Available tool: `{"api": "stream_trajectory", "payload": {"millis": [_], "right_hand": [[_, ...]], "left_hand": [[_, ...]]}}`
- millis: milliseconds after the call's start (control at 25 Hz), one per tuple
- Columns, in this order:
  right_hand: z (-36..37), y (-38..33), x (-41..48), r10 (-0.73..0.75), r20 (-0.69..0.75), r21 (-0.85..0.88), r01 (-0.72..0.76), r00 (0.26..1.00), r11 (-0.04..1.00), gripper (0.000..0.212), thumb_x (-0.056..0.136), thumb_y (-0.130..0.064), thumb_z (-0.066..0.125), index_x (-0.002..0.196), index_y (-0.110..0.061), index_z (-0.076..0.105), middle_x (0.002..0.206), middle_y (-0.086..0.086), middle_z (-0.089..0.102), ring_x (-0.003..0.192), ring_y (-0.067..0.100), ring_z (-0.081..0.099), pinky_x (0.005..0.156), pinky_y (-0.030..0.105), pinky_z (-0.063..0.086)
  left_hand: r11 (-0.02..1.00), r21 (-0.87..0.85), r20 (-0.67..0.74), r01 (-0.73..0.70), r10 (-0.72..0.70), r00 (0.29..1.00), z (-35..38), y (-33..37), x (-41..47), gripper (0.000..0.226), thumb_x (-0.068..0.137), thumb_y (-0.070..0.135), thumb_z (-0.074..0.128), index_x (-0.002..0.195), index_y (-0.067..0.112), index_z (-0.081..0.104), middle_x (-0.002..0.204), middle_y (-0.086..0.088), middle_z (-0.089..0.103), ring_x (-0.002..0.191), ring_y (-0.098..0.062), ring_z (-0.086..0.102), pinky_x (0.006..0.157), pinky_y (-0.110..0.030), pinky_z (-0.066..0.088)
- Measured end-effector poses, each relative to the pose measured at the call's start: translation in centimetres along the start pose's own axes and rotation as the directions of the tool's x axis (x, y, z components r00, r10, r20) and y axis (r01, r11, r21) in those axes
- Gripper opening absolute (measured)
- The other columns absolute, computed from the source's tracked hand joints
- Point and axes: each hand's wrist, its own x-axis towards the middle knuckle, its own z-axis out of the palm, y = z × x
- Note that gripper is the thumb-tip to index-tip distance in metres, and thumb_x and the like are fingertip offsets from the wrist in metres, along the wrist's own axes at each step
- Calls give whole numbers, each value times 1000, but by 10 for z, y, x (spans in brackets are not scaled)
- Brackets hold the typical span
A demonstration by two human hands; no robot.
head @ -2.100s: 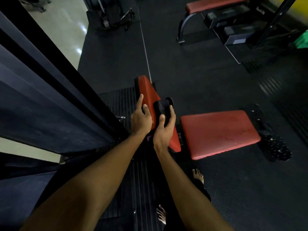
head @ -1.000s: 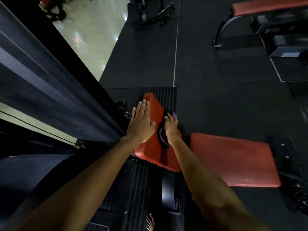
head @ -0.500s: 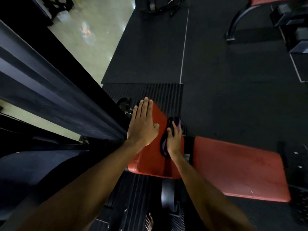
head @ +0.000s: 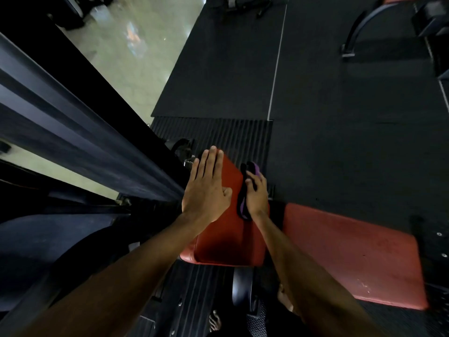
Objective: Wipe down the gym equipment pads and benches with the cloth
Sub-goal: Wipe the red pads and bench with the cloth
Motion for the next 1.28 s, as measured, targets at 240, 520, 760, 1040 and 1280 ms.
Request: {"api": "stream_trajectory", "payload": {"millis": [240, 520, 760, 1040, 1280], "right_hand": [[1, -81, 39, -335, 240, 6, 343, 911, 939, 29, 106, -33, 40, 120, -40, 64, 129, -18, 63, 121, 6, 57, 106, 32, 43], [-9, -21, 73, 77, 332, -428, 78, 940, 900, 43, 107, -45, 29, 103, -26, 67, 125, 4, 67, 115, 27, 60, 94, 43, 45], [4, -55, 48, 127, 85, -138, -114, 988, 984, 43, 100, -52, 38, 96, -33, 76, 109, -5, 74, 108, 20, 65, 97, 42, 47], [25, -32, -45, -193, -62, 147, 201, 979, 969, 38, 109, -44, 38, 145, -42, 50, 165, -14, 26, 151, 3, 25, 115, 22, 29], [5, 26, -7, 257, -67, 46, -254, 964, 966, 42, 112, -29, 33, 152, -25, 46, 170, 9, 14, 154, 26, 23, 120, 34, 23]], "left_hand": [[1000, -3, 12, -5, 5, 1000, -2, 2, 0, 87, 93, 37, 41, 161, 6, -3, 169, -14, -8, 156, -26, -9, 128, -44, 0], [1000, -8, 19, -4, 4, 1000, 2, -1, 0, 86, 94, 36, 40, 161, 8, -7, 169, -12, -11, 156, -24, -11, 128, -45, 3], [1000, 17, 17, 2, -2, 1000, 1, 1, 0, 85, 93, 37, 34, 161, 7, -7, 169, -13, -12, 156, -25, -12, 128, -44, 1], [999, 35, 1, -18, 18, 1000, 1, 2, -1, 82, 95, 37, 35, 161, 6, -2, 168, -16, -10, 156, -28, -9, 128, -45, 0], [991, 111, 22, -80, 78, 997, 1, 0, 0, 76, 96, 37, 45, 161, 12, 14, 168, -18, -7, 156, -36, -4, 127, -51, 5]]}}
